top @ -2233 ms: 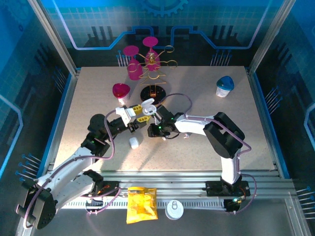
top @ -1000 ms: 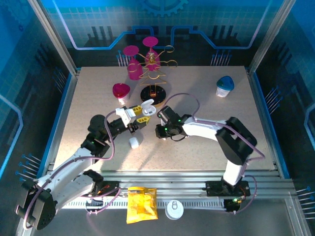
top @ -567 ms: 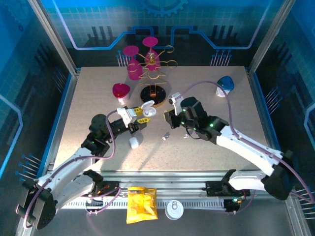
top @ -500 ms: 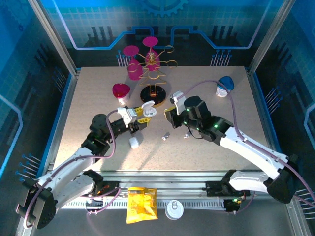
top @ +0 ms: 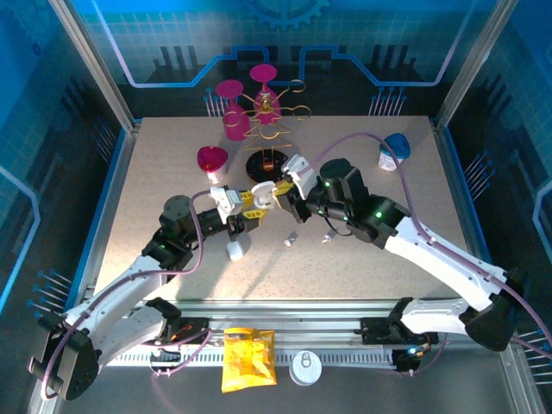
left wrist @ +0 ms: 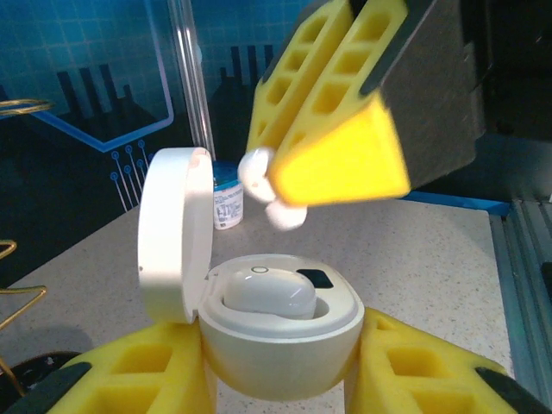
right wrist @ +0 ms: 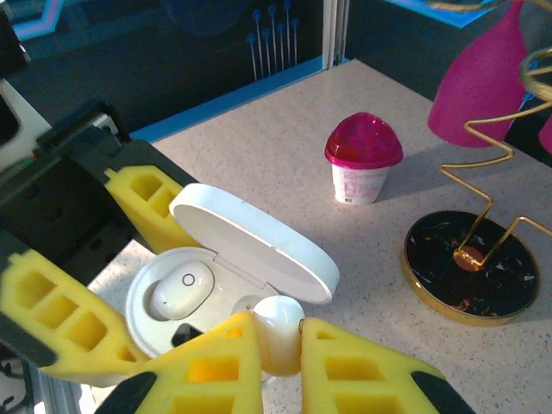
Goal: Insert the wireless bluetooth earbuds into the charging case
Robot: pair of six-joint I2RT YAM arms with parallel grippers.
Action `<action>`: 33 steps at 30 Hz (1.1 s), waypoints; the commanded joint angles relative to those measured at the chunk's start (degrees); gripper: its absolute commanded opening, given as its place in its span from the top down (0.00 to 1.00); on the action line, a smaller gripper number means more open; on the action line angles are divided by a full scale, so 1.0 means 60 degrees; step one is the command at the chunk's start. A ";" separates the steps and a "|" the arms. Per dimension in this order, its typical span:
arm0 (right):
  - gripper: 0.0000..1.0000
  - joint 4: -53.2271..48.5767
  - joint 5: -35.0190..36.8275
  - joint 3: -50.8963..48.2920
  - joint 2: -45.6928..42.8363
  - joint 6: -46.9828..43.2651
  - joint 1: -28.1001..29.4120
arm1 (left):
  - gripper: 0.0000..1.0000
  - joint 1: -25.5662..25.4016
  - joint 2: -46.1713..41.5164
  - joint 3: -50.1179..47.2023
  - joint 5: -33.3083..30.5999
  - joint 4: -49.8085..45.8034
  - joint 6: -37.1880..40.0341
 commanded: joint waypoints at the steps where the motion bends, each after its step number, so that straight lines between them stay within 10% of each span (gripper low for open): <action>1: 0.88 -0.0092 -0.0262 0.0259 0.0211 -0.0299 0.0082 | 0.64 0.0025 -0.0055 0.0300 0.0416 -0.0194 -0.0233; 18: 0.87 -0.0817 -0.0712 0.0197 0.0165 -0.0570 0.0085 | 0.64 0.0034 -0.0145 0.0168 0.0080 0.0084 -0.0266; 33: 0.64 -0.0582 -0.0304 0.0567 0.0044 -0.0321 0.0130 | 0.64 0.0031 -0.0029 0.0038 0.0260 0.0642 -0.0596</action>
